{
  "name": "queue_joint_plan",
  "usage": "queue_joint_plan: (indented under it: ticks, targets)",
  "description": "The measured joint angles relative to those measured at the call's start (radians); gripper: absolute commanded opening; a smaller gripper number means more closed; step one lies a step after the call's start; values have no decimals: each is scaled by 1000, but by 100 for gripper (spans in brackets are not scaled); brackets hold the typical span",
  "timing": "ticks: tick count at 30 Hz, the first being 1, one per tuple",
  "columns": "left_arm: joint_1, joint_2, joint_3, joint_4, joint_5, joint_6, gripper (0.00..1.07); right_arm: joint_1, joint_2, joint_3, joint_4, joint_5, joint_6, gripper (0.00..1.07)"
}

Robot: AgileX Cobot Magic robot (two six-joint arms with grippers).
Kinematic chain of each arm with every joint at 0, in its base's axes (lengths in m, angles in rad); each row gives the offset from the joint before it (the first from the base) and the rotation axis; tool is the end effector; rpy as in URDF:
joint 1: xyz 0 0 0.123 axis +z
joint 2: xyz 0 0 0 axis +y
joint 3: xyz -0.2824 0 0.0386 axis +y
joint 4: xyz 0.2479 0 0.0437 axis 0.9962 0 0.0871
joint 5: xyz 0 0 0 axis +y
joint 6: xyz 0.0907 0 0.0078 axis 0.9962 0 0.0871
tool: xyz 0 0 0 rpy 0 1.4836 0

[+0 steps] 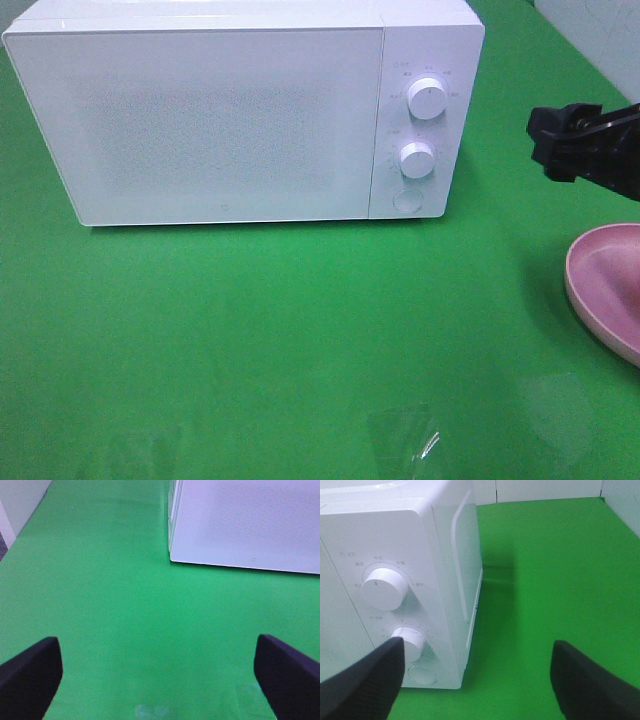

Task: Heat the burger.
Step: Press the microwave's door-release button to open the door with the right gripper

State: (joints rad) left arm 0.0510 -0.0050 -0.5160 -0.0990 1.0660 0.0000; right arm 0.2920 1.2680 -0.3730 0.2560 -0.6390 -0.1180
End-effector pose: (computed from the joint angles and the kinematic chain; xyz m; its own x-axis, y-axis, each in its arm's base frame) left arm -0.0075 -0.0083 0.2815 -0.4403 -0.0703 -0.8951 0.0057 0.9967 -0.0811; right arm 0.2244 0.0531 0.2213 -0.1877 0.0354 -0.9816 -0.1262 0.9902 0.0599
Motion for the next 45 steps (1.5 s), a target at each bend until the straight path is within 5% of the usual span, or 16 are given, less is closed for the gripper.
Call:
queue_joint_plan:
  ticks: [17, 26, 36, 45]
  targets:
    - [0, 0, 0, 0, 0, 0, 98, 402, 228, -1, 523, -375, -305, 76]
    - [0, 0, 0, 0, 0, 0, 98, 552, 311, -2, 643, -429, -319, 76]
    - [0, 0, 0, 0, 0, 0, 98, 584, 357, -2, 674, -437, -282, 76]
    - [0, 0, 0, 0, 0, 0, 98, 584, 359, -2, 676, -438, 32, 61]
